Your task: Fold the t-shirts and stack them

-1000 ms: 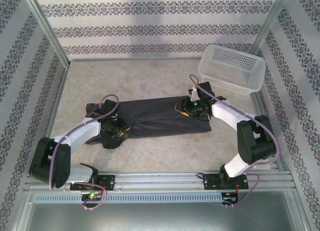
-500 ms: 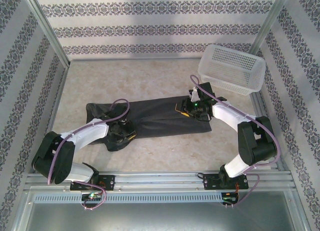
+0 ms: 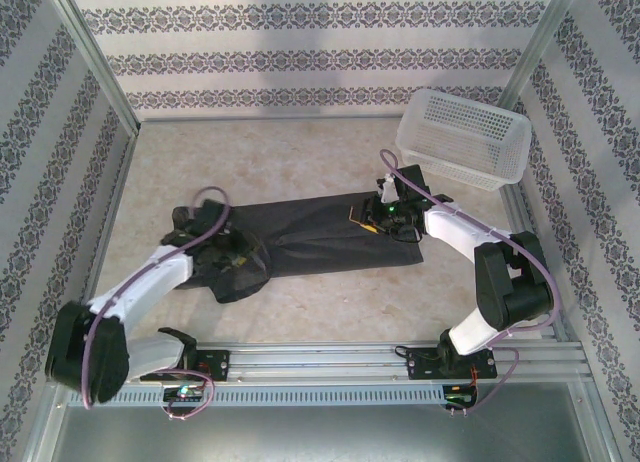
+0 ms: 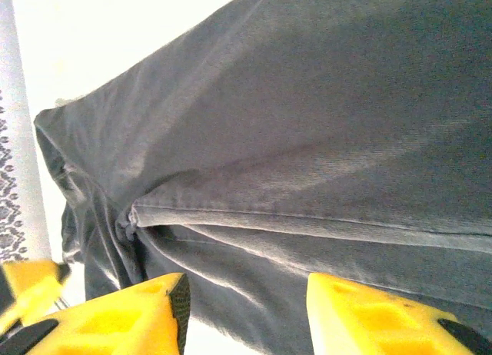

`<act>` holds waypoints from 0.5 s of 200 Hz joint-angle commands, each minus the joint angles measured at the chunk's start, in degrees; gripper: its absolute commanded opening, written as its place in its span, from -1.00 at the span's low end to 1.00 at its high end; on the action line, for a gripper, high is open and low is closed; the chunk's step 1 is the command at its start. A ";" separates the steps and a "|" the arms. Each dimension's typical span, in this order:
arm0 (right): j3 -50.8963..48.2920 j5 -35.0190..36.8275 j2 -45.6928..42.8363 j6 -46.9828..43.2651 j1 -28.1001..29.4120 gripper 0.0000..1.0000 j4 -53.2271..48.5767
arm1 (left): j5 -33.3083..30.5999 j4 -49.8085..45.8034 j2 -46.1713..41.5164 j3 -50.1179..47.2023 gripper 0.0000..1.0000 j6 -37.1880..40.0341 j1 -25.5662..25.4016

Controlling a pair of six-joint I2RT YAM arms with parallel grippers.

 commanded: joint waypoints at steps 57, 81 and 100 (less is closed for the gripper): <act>-1.72 -6.56 -0.85 -0.92 0.96 -0.07 4.50 | -0.61 -0.64 2.86 -5.80 -0.28 19.94 27.71; -1.12 -6.48 -0.50 -1.02 0.93 -0.07 3.99 | -0.37 0.37 5.95 -6.17 -0.26 21.61 27.71; -0.66 -6.30 -0.30 -0.96 0.94 -0.07 3.73 | -0.05 1.70 6.78 -6.95 -0.27 21.72 27.80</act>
